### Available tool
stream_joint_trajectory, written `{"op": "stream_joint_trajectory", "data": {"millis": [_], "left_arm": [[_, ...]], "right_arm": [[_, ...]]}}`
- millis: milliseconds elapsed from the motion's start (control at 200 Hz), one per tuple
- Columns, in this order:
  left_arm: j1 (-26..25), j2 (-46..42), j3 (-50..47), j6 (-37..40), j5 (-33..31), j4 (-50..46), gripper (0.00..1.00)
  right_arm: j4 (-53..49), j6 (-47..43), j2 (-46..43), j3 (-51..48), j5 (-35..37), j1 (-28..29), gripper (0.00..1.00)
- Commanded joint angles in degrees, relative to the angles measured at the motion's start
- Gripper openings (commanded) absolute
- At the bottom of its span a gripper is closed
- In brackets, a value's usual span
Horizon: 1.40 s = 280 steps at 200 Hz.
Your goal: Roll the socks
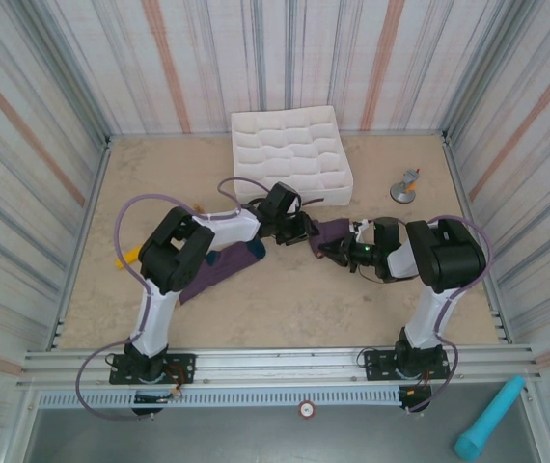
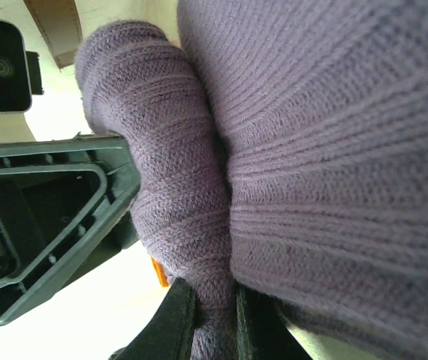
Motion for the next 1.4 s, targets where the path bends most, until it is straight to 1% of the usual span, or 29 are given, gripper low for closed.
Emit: {"op": "stream_joint_trajectory", "data": {"millis": [0, 45, 110, 150, 200, 255, 336, 346, 446, 516, 611, 626, 746, 867, 967, 1177, 1277, 1398], "left_arm": [[-0.10, 1.93, 0.50, 0.10, -2.85, -4.60, 0.34], [-0.10, 1.80, 0.24, -0.05, -3.25, -4.80, 0.27], [-0.10, 1.11, -0.67, -0.23, -3.37, -4.07, 0.17], [-0.11, 0.47, -1.71, -0.25, -3.26, -2.92, 0.11], [-0.10, -0.26, -2.76, -0.49, -3.30, -2.37, 0.06], [-0.06, -1.01, -3.39, -0.48, -3.51, -2.88, 0.02], [-0.09, -1.21, -4.10, -0.19, -3.53, -4.19, 0.00], [-0.09, -2.43, -4.19, -0.22, -3.56, -4.38, 0.00], [-0.10, -4.62, -5.68, -0.12, -4.19, -6.40, 0.00], [-0.14, -6.02, -6.47, 0.16, -4.76, -8.05, 0.00], [-0.01, -7.35, -7.02, 0.88, -4.65, -10.43, 0.00], [-0.01, -7.53, -7.10, 0.91, -4.58, -10.68, 0.00], [0.08, -8.72, -7.68, 1.52, -3.59, -12.30, 0.00], [0.33, -9.48, -6.89, 2.37, -3.66, -15.69, 0.00], [0.56, -10.31, -7.39, 2.44, -3.33, -16.23, 0.00], [1.87, -10.98, -9.65, 1.40, -0.53, -15.54, 0.00], [2.35, -11.41, -10.64, 1.48, 0.27, -15.73, 0.00], [2.54, -11.98, -11.31, 1.63, 0.76, -16.04, 0.00]], "right_arm": [[-16.78, 1.36, 2.74, -3.07, 8.39, -0.91, 0.03], [-16.75, 0.98, 1.89, -3.32, 8.67, -0.91, 0.06], [-17.20, -0.14, -0.04, -3.74, 9.09, -0.91, 0.13], [-18.46, -1.30, -1.59, -3.70, 9.45, -0.88, 0.15], [-21.15, -3.35, -3.71, -3.24, 9.79, -0.83, 0.17], [-24.43, -5.85, -6.46, -2.49, 10.23, -0.61, 0.22], [-30.20, -9.67, -11.77, -1.46, 12.13, 0.39, 0.30], [-31.18, -10.24, -12.48, -1.32, 12.53, 0.51, 0.31], [-41.57, -16.61, -20.78, 1.32, 18.62, 3.66, 0.42], [-48.23, -21.00, -26.55, 3.55, 24.33, 6.86, 0.49], [-54.14, -25.85, -33.24, 5.52, 31.79, 11.88, 0.53], [-54.97, -26.72, -34.15, 5.77, 33.08, 12.79, 0.55], [-60.71, -32.99, -39.02, 8.25, 46.71, 21.50, 0.59], [-63.88, -38.20, -38.37, 10.63, 56.69, 29.02, 0.61], [-64.01, -41.91, -36.63, 11.94, 65.84, 36.91, 0.62], [-62.69, -47.33, -29.36, 15.09, 86.33, 51.59, 0.62], [-60.74, -50.47, -25.62, 16.25, 92.43, 56.68, 0.61], [-60.10, -52.15, -19.82, 18.51, 96.51, 59.13, 0.61]]}}
